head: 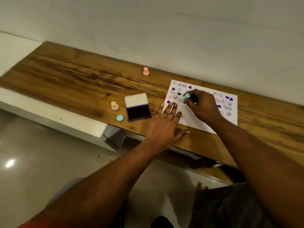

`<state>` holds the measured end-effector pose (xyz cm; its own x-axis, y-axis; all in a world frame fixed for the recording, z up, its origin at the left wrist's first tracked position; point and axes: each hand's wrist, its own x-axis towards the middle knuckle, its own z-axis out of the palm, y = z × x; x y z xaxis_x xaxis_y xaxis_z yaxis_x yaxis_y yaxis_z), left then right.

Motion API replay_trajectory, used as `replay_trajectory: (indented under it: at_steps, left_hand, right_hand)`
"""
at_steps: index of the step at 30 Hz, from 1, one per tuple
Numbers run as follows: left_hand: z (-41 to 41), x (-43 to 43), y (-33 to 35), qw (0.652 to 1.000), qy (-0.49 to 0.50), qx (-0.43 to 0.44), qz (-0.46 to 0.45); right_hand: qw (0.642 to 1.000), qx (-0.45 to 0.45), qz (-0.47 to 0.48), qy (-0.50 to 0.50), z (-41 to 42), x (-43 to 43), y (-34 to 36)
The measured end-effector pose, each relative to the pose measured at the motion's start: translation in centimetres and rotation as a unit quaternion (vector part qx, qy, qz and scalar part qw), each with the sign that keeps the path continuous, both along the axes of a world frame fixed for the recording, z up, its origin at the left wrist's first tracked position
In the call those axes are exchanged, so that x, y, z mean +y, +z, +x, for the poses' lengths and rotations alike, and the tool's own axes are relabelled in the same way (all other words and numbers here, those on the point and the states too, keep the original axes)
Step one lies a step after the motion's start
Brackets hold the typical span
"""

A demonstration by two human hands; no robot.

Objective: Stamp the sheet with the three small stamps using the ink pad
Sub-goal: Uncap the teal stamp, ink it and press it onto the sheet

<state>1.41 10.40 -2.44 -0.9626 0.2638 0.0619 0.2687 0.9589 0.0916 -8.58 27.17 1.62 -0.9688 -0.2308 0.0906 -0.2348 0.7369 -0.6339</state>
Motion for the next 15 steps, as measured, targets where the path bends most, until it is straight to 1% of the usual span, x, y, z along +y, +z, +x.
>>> replay_trajectory:
  at_steps: [3, 8, 11, 15]
  left_hand:
    - [0.0, 0.1, -1.1, 1.000, -0.023, -0.007, 0.014]
    - [-0.1, -0.4, -2.0, 0.998, -0.014, -0.015, 0.054]
    - [-0.1, -0.4, -2.2, 0.998, -0.014, -0.012, 0.061]
    - [-0.1, -0.4, -2.3, 0.997, -0.015, -0.007, 0.070]
  right_hand:
    - [1.000, 0.005, -0.006, 0.014, -0.1, 0.2, -1.2]
    - [0.999, 0.013, 0.008, 0.029, -0.7, -0.8, -2.3]
    - [0.999, 0.020, 0.028, 0.019, -1.0, -1.4, -2.7]
    - [0.999, 0.023, 0.022, 0.007, -1.0, -1.4, -3.0]
